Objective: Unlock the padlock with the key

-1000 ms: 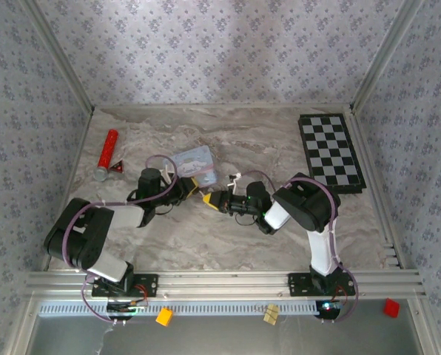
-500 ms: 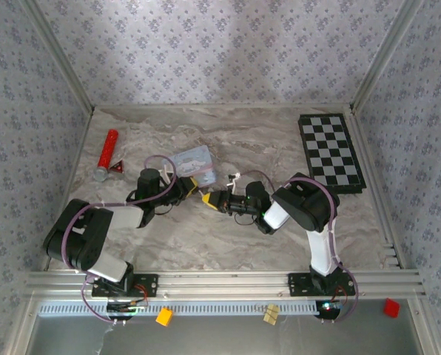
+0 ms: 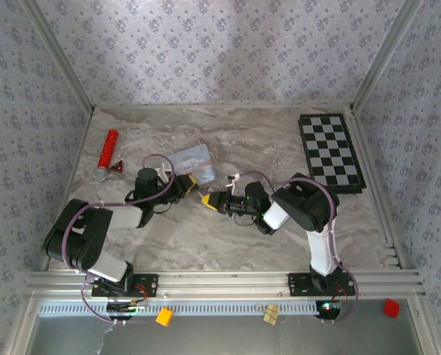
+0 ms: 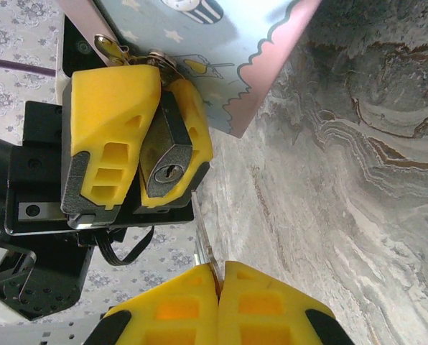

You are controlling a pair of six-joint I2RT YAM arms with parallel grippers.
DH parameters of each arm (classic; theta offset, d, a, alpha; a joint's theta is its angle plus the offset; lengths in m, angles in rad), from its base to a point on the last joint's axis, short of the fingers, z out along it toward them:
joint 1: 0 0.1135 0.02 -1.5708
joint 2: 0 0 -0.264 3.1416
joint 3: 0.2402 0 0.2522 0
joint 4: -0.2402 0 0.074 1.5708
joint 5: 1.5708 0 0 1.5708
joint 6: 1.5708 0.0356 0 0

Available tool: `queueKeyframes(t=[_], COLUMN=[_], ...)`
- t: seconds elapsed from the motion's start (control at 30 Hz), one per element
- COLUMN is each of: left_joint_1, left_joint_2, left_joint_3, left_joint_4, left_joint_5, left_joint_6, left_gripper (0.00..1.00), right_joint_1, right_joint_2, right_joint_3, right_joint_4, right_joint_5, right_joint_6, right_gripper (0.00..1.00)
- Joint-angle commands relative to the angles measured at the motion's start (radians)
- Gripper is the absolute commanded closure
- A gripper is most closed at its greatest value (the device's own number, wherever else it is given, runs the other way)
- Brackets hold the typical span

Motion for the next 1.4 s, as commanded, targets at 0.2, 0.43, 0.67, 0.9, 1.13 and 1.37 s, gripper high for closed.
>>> queueKeyframes(t=[0.2, 0.43, 0.67, 0.9, 1.13, 1.37], left_joint_1=[-0.003, -0.004, -0.004, -0.004, -0.004, -0.004], left_joint_2=[0.005, 0.018, 0.027, 0.025, 0.027, 0.028], left_joint_3=[0.000, -0.005, 0.000, -0.004, -0.016, -0.011], left_joint_4=[0.111, 0.106, 0.110, 0.112, 0.118, 0.121], left_joint_5=[0.065, 0.068, 0.080, 0.084, 0.078, 0.072], left_joint_6=[0.004, 0.018, 0.022, 0.021, 0.023, 0.026], left_gripper=[1.00, 1.00, 1.00, 1.00, 1.00, 1.00], right_joint_1=[0.001, -0.001, -0.004, -0.014, -0.014, -0.005], right_joint_2=[-0.001, -0.006, -0.013, -0.013, -0.015, -0.020], right_joint_3=[0.040, 0.031, 0.028, 0.013, 0.016, 0.020], right_joint_4=[0.002, 0.003, 0.002, 0.003, 0.003, 0.003], right_joint_5=[-0.009, -0.009, -0.008, 0.003, 0.006, 0.003], right_joint_6=[0.027, 0.025, 0.024, 0.024, 0.026, 0.024], right_gripper=[1.00, 1.00, 1.00, 1.00, 1.00, 1.00])
